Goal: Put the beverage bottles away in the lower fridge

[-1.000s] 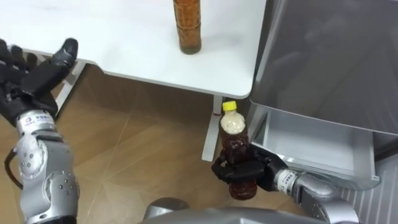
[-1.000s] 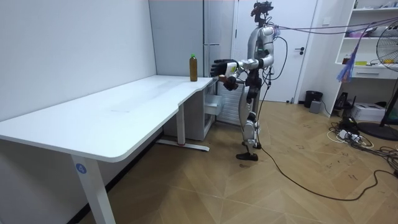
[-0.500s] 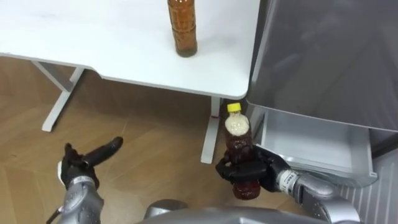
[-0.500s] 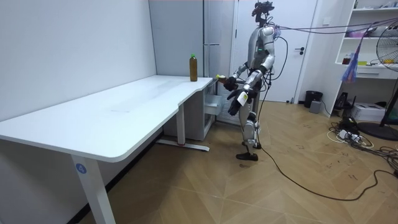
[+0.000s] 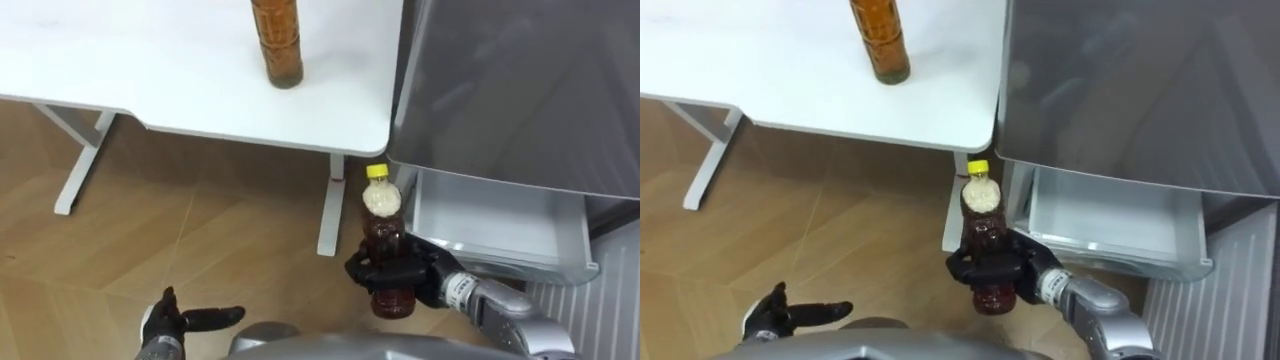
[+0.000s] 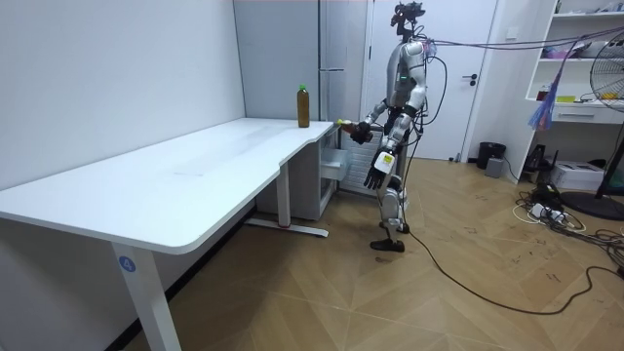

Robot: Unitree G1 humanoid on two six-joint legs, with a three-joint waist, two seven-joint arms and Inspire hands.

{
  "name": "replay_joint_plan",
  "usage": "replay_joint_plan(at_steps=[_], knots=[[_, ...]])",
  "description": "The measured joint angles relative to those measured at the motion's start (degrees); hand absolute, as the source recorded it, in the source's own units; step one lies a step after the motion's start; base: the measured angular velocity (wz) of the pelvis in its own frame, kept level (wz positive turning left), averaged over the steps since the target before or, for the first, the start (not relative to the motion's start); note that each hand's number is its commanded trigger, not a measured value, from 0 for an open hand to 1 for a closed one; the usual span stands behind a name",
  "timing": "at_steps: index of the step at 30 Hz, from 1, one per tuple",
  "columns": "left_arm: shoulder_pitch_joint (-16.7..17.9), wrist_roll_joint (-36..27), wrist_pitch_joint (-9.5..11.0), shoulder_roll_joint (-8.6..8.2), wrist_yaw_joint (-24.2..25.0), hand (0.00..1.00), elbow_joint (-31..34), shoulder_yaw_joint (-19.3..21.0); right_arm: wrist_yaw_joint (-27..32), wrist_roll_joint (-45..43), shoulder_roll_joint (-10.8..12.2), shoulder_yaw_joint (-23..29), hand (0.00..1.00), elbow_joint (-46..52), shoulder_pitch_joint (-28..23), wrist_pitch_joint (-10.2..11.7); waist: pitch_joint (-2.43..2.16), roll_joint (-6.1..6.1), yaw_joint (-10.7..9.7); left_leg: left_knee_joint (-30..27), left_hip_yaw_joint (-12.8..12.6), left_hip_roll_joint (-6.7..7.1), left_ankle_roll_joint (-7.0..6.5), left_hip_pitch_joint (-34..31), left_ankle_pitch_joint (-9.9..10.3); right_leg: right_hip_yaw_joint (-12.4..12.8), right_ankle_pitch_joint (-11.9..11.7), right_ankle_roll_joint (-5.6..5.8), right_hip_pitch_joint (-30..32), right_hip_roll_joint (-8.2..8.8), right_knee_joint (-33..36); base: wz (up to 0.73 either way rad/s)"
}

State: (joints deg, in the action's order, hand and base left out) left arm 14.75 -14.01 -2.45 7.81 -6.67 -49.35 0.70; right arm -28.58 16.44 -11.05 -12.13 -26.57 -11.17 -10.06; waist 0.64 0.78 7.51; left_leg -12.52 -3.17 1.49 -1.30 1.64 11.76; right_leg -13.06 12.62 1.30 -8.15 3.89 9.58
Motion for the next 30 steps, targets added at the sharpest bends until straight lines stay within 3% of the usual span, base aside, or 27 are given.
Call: replay_joint_plan(at_steps=[4,14,19,30], knots=[[-0.26,-0.04,0.00,-0.04,0.91,0.00,-2.58,-0.04,2.25,1.83,0.29,0.02,1.00,-1.30,0.05,0.05,-0.05,-0.10,-0.66,-0.04,-1.58,-0.20,0.00,0.26,0.00,0.47,-0.01,0.01,0.10,0.08,0.02,-0.07],[-0.48,-1.22,0.39,-0.15,3.25,0.00,-8.08,0.27,7.12,8.41,1.42,1.46,1.00,-4.55,2.05,0.10,-0.01,0.25,-1.59,0.77,-2.48,-0.60,0.01,0.82,0.03,1.32,-0.26,0.01,-0.09,-0.21,0.19,-0.05],[1.13,-1.61,0.38,-0.20,3.57,0.00,-8.26,0.33,11.82,16.03,1.38,3.12,1.00,-4.63,2.15,0.46,-0.36,0.94,-2.65,0.70,-3.00,-0.62,0.00,1.18,0.02,1.63,-0.36,0.06,-0.09,-0.20,0.18,-0.05],[1.26,-1.64,0.39,-0.23,3.13,0.00,-8.27,0.24,21.53,33.51,0.97,4.99,1.00,-4.71,1.82,2.08,-0.26,1.19,-4.32,0.87,-2.95,-0.62,0.00,1.21,0.02,1.87,-0.37,0.06,-0.08,-0.29,0.19,-0.01]])
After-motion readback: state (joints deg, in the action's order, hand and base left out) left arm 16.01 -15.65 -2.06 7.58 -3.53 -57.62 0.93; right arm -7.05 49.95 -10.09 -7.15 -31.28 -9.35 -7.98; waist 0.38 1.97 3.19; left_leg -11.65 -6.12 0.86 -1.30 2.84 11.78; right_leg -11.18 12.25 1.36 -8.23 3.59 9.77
